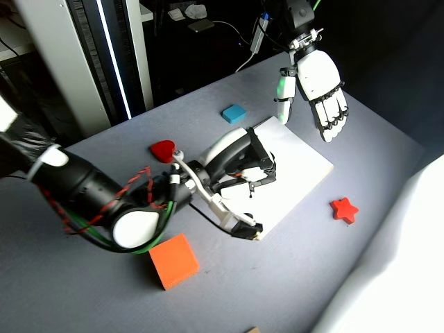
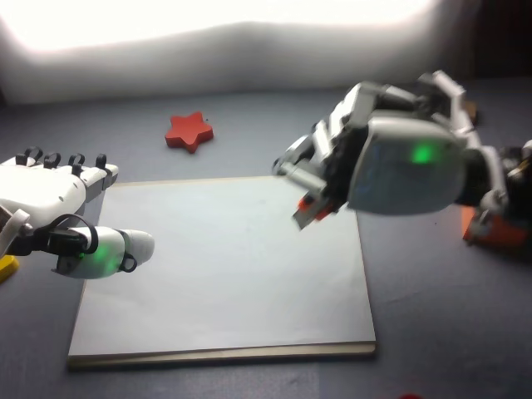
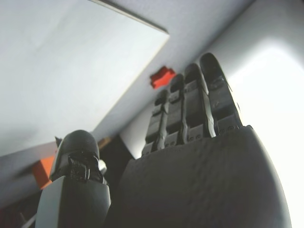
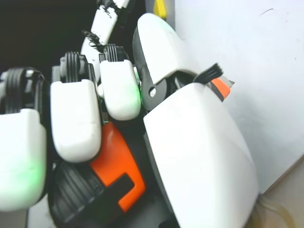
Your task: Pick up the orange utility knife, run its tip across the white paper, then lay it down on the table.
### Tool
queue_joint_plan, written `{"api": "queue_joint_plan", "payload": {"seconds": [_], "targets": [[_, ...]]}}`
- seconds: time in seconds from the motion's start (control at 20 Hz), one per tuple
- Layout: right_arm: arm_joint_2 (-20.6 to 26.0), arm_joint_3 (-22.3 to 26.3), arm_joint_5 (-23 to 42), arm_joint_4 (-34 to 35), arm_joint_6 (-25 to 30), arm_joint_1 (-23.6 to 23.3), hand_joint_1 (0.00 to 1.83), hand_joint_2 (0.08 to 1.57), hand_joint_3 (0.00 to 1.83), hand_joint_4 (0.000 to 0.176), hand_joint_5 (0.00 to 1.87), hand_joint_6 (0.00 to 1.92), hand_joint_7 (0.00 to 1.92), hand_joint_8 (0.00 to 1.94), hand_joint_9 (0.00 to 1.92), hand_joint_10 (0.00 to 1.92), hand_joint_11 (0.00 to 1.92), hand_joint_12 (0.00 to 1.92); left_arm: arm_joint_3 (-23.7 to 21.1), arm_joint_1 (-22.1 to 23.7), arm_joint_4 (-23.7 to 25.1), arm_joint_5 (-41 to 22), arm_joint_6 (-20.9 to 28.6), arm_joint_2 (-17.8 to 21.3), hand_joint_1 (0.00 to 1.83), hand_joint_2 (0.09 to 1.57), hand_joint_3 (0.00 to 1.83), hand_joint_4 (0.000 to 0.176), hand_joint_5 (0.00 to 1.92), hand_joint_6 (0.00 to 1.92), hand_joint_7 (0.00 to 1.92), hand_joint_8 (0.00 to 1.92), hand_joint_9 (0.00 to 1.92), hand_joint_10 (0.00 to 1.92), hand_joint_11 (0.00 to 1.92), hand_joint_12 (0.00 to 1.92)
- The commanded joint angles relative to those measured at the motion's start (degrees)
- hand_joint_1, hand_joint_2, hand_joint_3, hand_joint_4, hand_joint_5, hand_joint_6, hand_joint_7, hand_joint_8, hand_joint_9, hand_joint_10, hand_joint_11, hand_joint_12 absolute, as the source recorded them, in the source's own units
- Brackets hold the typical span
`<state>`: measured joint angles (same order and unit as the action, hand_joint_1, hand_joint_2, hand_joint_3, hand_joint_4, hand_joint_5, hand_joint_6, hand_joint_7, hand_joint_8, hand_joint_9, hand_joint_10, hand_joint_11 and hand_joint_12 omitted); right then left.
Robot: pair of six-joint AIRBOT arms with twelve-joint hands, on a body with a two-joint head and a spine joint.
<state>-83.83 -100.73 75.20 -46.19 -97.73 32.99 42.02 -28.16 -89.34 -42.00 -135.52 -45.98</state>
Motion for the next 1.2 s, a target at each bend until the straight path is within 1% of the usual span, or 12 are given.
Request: {"api": "queue_joint_plan", "payload": {"seconds": [0.0, 0.05, 0.1, 0.25, 0.35, 0.4, 0.45, 0.6, 0.7, 0.85, 1.05, 1.15], "targets": [[0.61, 0.68, 5.55, 4.66, -0.79, 0.18, 1.34, 1.37, 0.00, 0.176, 1.22, 1.80, 1.61, 1.94, 1.79, 1.92, 1.92, 1.92, 0.26, 0.08, 3.09, -2.67, 0.07, 0.24, 0.00, 1.24, 0.00, 0.037, 0.00, 0.00, 0.09, 0.00, 0.12, 0.00, 0.00, 0.51], [2.48, 3.06, 4.39, 9.15, -0.22, 0.86, 1.34, 1.37, 0.00, 0.176, 1.22, 1.80, 1.61, 1.94, 1.79, 1.92, 1.92, 1.92, 0.26, 0.06, 3.09, -2.67, 0.07, 0.24, 0.00, 1.24, 0.00, 0.037, 0.00, 0.00, 0.09, 0.00, 0.12, 0.00, 0.00, 0.51], [2.97, 3.81, 3.71, 10.60, -0.18, 1.06, 1.34, 1.37, 0.00, 0.176, 1.22, 1.80, 1.61, 1.94, 1.79, 1.92, 1.92, 1.92, 0.26, 0.05, 3.09, -2.67, 0.07, 0.24, 0.00, 1.24, 0.00, 0.037, 0.00, 0.00, 0.09, 0.00, 0.12, 0.00, 0.00, 0.51], [6.14, 9.37, -0.41, 20.26, 1.02, 2.26, 1.34, 1.37, 0.00, 0.176, 1.22, 1.80, 1.61, 1.94, 1.79, 1.92, 1.92, 1.92, 0.26, 0.05, 3.09, -2.67, 0.08, 0.24, 0.00, 1.24, 0.00, 0.037, 0.00, 0.00, 0.09, 0.00, 0.12, 0.00, 0.00, 0.51], [8.68, 14.91, -5.31, 29.97, 1.56, 2.70, 1.34, 1.37, 0.00, 0.176, 1.22, 1.80, 1.61, 1.94, 1.79, 1.92, 1.92, 1.92, 0.26, 0.00, 3.09, -2.67, 0.08, 0.24, 0.00, 1.24, 0.00, 0.037, 0.00, 0.00, 0.09, 0.00, 0.12, 0.00, 0.00, 0.51], [10.92, 19.26, -10.09, 36.61, 1.97, 2.86, 1.34, 1.37, 0.00, 0.176, 1.22, 1.80, 1.61, 1.94, 1.79, 1.92, 1.92, 1.92, 0.25, -0.06, 3.09, -2.67, 0.08, 0.26, 0.00, 1.24, 0.00, 0.037, 0.00, 0.00, 0.09, 0.00, 0.12, 0.00, 0.00, 0.51], [12.24, 21.67, -11.99, 39.39, 2.19, 2.94, 1.34, 1.37, 0.00, 0.176, 1.22, 1.80, 1.61, 1.94, 1.79, 1.92, 1.92, 1.92, 0.24, -0.08, 3.09, -2.67, 0.08, 0.27, 0.00, 1.24, 0.00, 0.037, 0.00, 0.00, 0.09, 0.00, 0.12, 0.00, 0.00, 0.51], [15.68, 27.07, -13.69, 40.67, 3.62, 3.44, 1.34, 1.37, 0.00, 0.176, 1.22, 1.80, 1.61, 1.94, 1.79, 1.92, 1.92, 1.92, 0.22, -0.14, 3.09, -2.67, 0.11, 0.28, 0.00, 1.24, 0.00, 0.037, 0.00, 0.00, 0.09, 0.00, 0.12, 0.00, 0.00, 0.51], [18.56, 32.09, -17.13, 44.37, 4.87, 3.74, 1.34, 1.37, 0.00, 0.176, 1.22, 1.80, 1.61, 1.94, 1.79, 1.92, 1.92, 1.92, 0.21, -0.23, 3.09, -2.67, 0.13, 0.29, 0.00, 1.24, 0.00, 0.037, 0.00, 0.00, 0.09, 0.00, 0.12, 0.00, 0.00, 0.51], [23.08, 38.93, -20.99, 47.42, 6.05, 4.46, 1.34, 1.37, 0.00, 0.176, 1.22, 1.80, 1.61, 1.94, 1.79, 1.92, 1.92, 1.92, 0.21, -0.42, 3.09, -2.67, 0.28, 0.34, 0.00, 1.24, 0.00, 0.037, 0.00, 0.00, 0.09, 0.00, 0.12, 0.00, 0.00, 0.51], [27.34, 44.21, -27.43, 52.15, 6.42, 5.44, 1.34, 1.37, 0.00, 0.176, 1.22, 1.80, 1.61, 1.94, 1.79, 1.92, 1.92, 1.92, 0.18, -0.54, 3.08, -2.66, 0.52, 0.38, 0.00, 1.24, 0.00, 0.037, 0.00, 0.00, 0.09, 0.00, 0.12, 0.00, 0.00, 0.51], [28.30, 45.25, -29.95, 53.99, 6.66, 5.51, 1.34, 1.37, 0.00, 0.176, 1.22, 1.80, 1.61, 1.94, 1.79, 1.92, 1.92, 1.92, 0.18, -0.55, 3.08, -2.66, 0.56, 0.39, 0.00, 1.24, 0.00, 0.037, 0.00, 0.00, 0.09, 0.00, 0.12, 0.00, 0.00, 0.51]]}}
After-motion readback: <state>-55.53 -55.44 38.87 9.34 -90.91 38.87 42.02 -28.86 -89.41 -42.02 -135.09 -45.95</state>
